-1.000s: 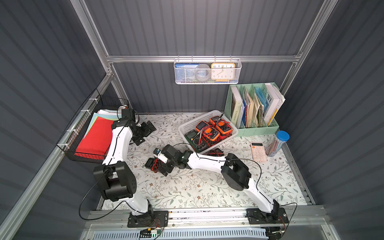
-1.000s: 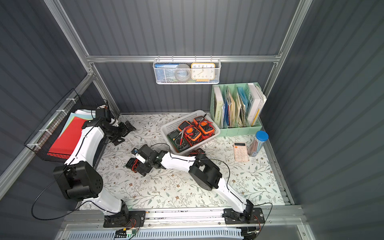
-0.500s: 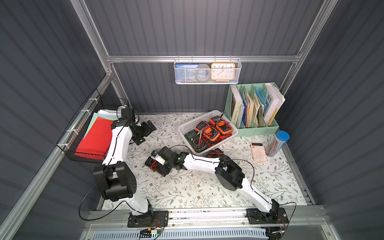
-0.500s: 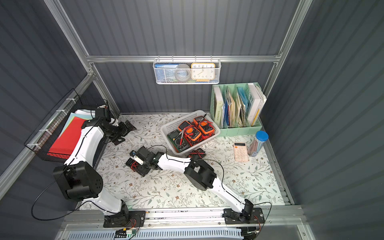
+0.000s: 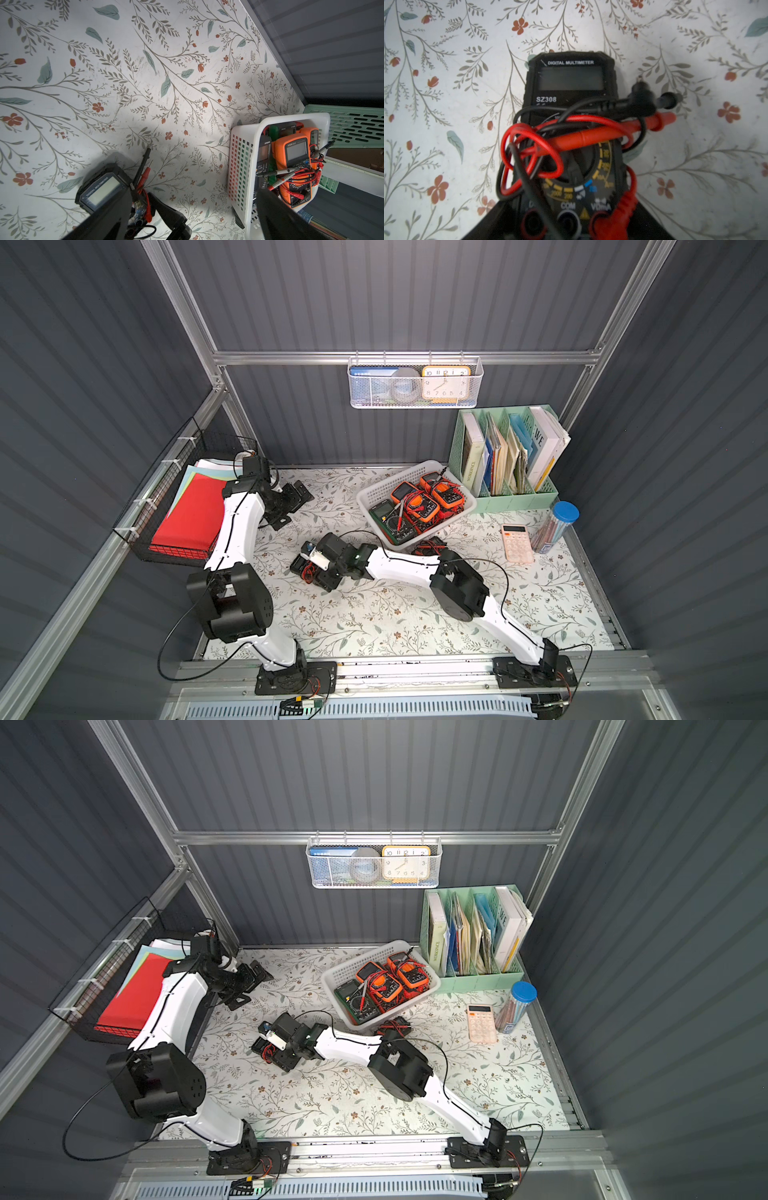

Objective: Put the multimeter into the basket
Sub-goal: Pick up the multimeter from the center of the board.

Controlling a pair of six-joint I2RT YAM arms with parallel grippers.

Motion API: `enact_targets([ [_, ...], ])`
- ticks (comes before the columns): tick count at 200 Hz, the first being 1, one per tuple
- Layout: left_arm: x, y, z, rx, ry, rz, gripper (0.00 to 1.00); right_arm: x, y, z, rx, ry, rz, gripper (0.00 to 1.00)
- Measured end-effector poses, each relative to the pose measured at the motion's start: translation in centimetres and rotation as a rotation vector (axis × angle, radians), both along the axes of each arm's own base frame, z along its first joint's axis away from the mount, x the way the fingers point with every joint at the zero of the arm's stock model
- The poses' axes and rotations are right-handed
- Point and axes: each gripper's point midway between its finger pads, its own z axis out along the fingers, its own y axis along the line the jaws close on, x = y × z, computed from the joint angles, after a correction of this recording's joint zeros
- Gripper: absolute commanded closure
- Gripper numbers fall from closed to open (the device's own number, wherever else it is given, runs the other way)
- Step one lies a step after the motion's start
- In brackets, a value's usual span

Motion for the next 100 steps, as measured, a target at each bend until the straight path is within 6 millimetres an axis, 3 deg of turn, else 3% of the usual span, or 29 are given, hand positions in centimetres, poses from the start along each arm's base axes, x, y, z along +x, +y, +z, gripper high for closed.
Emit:
enact_targets([
  [31, 0.1, -0.2, 0.1, -0.009, -0.004, -0.006, 0.01, -0.8, -2.2, 1.9, -0.015, -0.005, -0.011, 0.61],
  [100, 0.3, -0.2, 0.3, -0.011, -0.018, -0.009, 0.01, -0.3, -4.9, 10.4, 0.062, -0.125, -0.071, 0.64],
])
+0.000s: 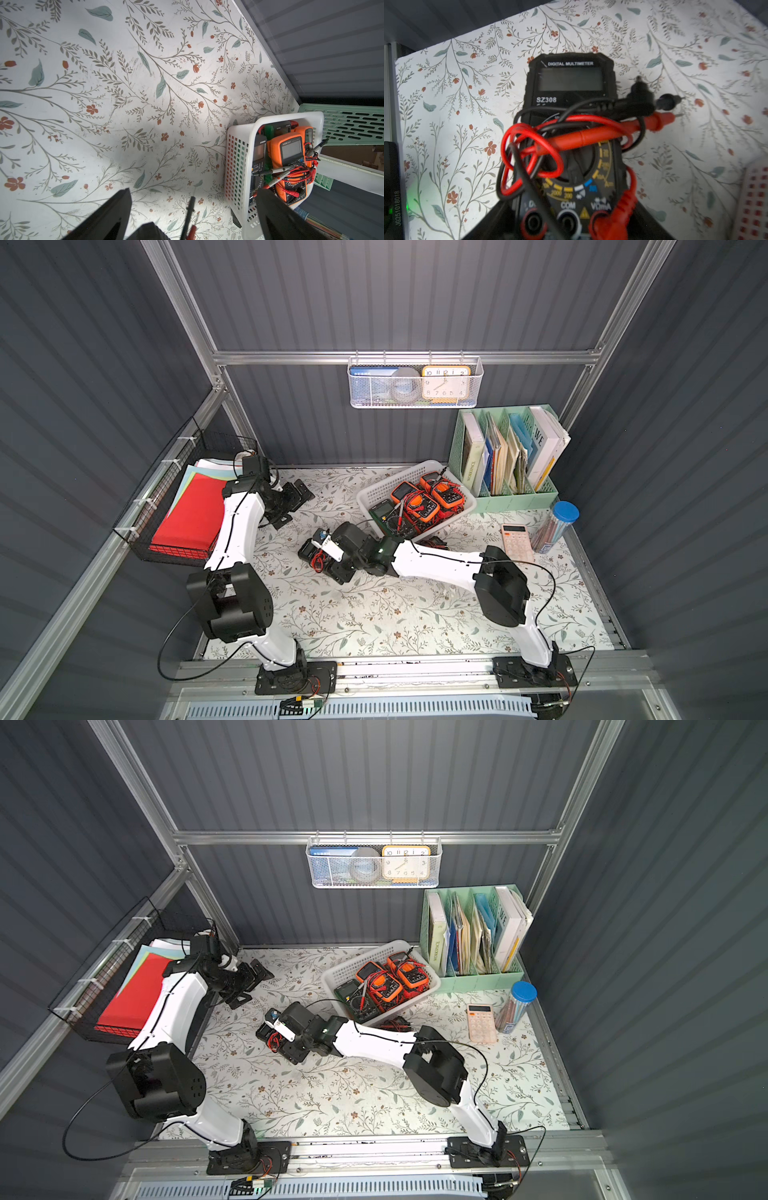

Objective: Put the multimeter into the basket
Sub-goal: Pick up the multimeter from the center of the board, then place the multimeter in the basket.

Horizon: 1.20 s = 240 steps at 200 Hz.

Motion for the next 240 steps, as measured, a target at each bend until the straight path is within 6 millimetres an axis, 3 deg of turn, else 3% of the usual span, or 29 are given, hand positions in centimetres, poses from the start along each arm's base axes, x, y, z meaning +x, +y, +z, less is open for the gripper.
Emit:
enact_targets([
  [47, 0.0, 0.0, 0.1, -0.002, -0.002, -0.002, 0.01, 2.4, -3.0, 1.8, -0.014, -0.053, -0.083, 0.66],
  [120, 0.2, -0.8, 0.5, -0.041, -0.021, -0.025, 0.01, 10.2, -13.4, 3.9, -0.002, -0.057, -0.374, 0.65],
  [149, 0.0, -1.4, 1.4, -0.051, -0.044, -0.041, 0.01, 11.9, -16.3, 3.2, -0.012, -0.043, -0.459, 0.65],
  [190, -0.5, -3.5, 2.0, -0.059, -0.062, -0.092, 0.01, 12.5, -18.2, 1.1, -0.039, -0.003, -0.511, 0.62],
  [206, -0.8, -4.5, 1.8, -0.061, -0.057, -0.116, 0.01, 12.6, -18.2, 0.3, -0.048, 0.011, -0.519, 0.56],
  [225, -1.2, -5.7, 1.4, -0.065, -0.047, -0.141, 0.01, 12.5, -18.2, -0.5, -0.057, 0.024, -0.524, 0.36],
  [240, -1.6, -6.7, 1.2, -0.067, -0.041, -0.163, 0.01, 12.5, -18.2, -1.1, -0.066, 0.033, -0.527, 0.27],
])
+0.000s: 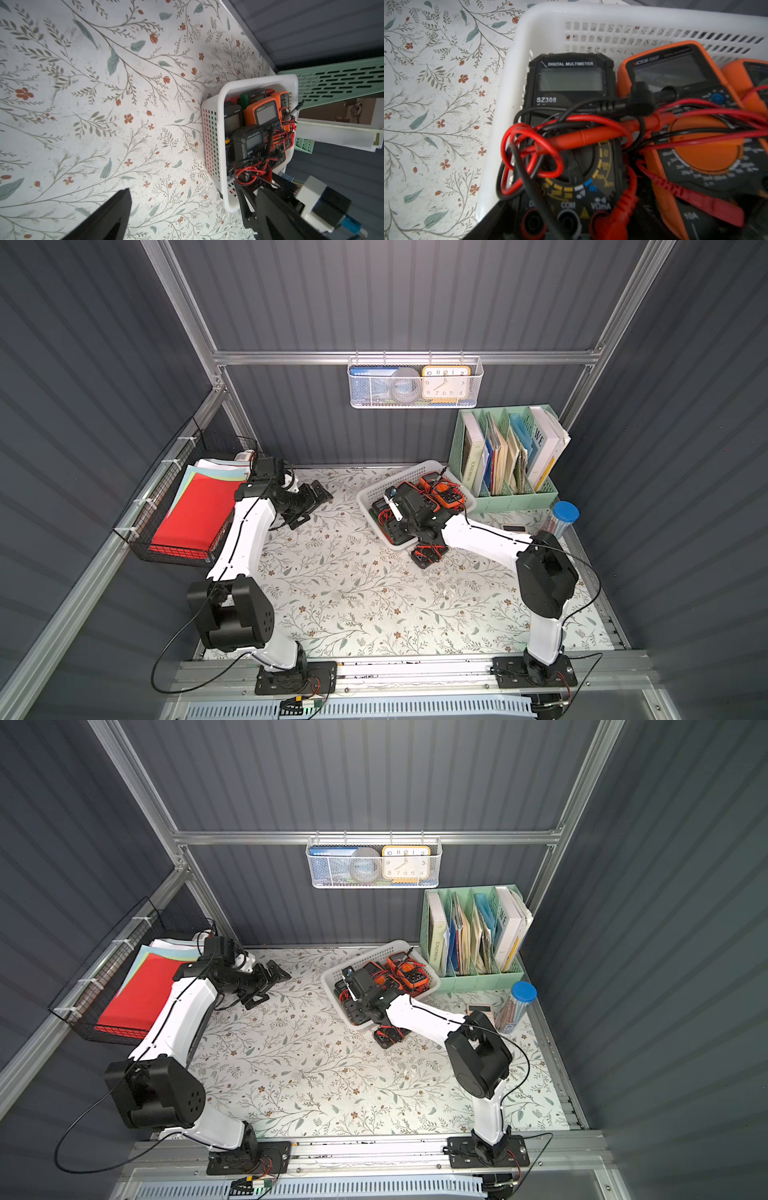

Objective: Put the multimeter into the basket
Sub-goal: Place the multimeter in the basket.

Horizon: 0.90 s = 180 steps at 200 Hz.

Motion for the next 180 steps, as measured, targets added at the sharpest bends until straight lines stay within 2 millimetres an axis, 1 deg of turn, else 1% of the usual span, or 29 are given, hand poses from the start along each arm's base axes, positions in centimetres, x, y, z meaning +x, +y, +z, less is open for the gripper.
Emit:
enact_targets([
  [13, -0.2, -0.7, -0.1, -0.001, 0.0, -0.016, 0.01, 0.0, 0.0, -0.6, -0.008, 0.01, -0.004, 0.19],
  [37, -0.2, -1.6, 0.1, -0.002, -0.008, -0.035, 0.01, 0.0, -0.1, -1.1, -0.009, 0.023, -0.016, 0.09],
  [65, 0.0, -1.8, 0.2, -0.003, -0.015, -0.034, 0.01, -0.1, -0.1, -0.9, 0.0, 0.026, -0.022, 0.03],
  [87, 0.1, -1.9, 0.3, -0.004, -0.02, -0.035, 0.01, -0.4, -0.2, -0.1, 0.016, 0.027, -0.024, 0.03],
  [108, 0.2, -2.0, 0.4, -0.005, -0.025, -0.037, 0.01, -0.8, -0.4, 2.3, 0.057, 0.011, -0.026, 0.02],
  [127, 0.2, -2.2, 0.3, -0.005, -0.027, -0.04, 0.01, -1.4, -0.9, 5.5, 0.118, -0.023, -0.039, 0.02],
  [142, 0.2, -2.4, 0.2, -0.006, -0.025, -0.045, 0.01, -2.1, -1.7, 8.2, 0.171, -0.053, -0.066, 0.02],
  [151, 0.1, -2.5, 0.1, -0.007, -0.022, -0.047, 0.01, -2.6, -2.6, 9.7, 0.202, -0.074, -0.1, 0.02],
  [165, 0.0, -2.8, -0.2, -0.01, -0.018, -0.053, 0.01, -3.2, -4.3, 11.2, 0.243, -0.093, -0.171, 0.02],
  [180, -0.6, -3.3, -0.8, -0.013, -0.012, -0.063, 0.01, -3.9, -6.4, 11.8, 0.28, -0.098, -0.268, 0.01],
])
